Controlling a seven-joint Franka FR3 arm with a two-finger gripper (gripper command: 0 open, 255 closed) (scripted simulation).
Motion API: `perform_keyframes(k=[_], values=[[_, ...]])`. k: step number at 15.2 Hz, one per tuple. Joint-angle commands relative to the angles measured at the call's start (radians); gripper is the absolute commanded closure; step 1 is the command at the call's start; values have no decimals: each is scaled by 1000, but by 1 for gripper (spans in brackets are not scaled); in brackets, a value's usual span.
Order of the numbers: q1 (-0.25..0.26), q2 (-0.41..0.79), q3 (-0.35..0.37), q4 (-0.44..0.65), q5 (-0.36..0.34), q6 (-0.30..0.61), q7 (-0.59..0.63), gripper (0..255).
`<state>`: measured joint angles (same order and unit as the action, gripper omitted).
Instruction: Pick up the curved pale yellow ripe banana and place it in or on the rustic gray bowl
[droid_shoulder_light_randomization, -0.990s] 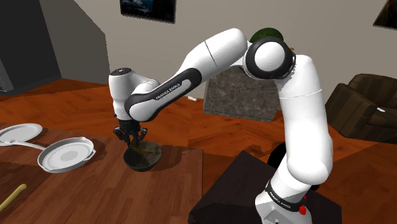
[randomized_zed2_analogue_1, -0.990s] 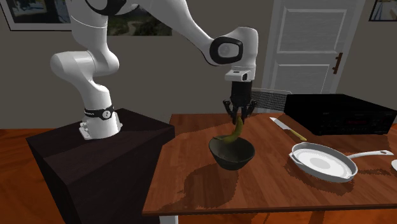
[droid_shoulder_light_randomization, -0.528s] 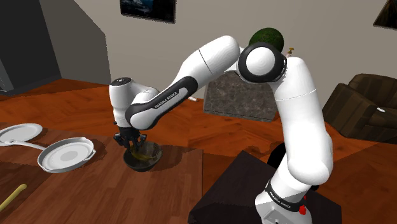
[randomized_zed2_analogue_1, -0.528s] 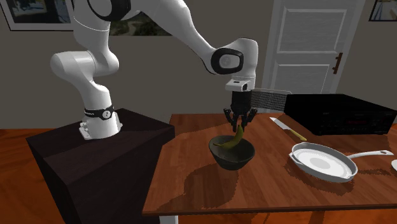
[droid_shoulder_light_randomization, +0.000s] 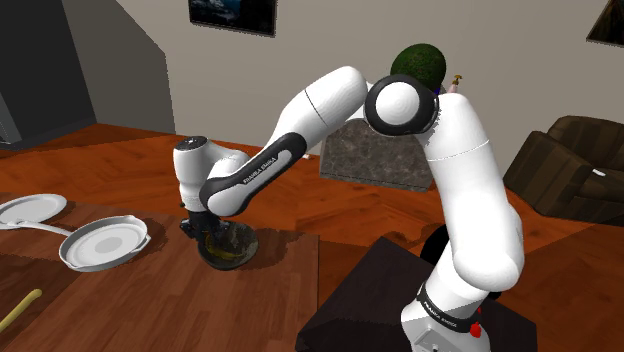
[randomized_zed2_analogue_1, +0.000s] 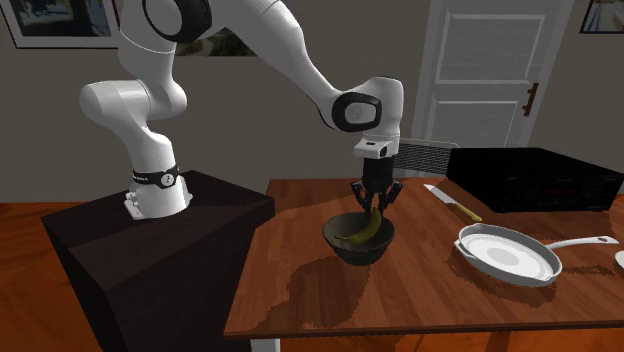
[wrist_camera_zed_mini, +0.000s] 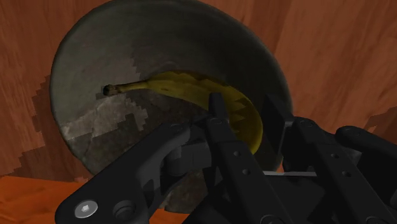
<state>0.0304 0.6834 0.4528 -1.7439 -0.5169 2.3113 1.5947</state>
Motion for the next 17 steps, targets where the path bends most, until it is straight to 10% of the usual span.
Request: perform_keyframes(k=[1,6,7,17], values=[[0,3,-1,-1,-1,1,1,255],[0,3,-1,0,-1,1,1,255],[0,2,-1,-1,-1,1,1,0],[-19,-80,38,-1,47,-77,-27,0]])
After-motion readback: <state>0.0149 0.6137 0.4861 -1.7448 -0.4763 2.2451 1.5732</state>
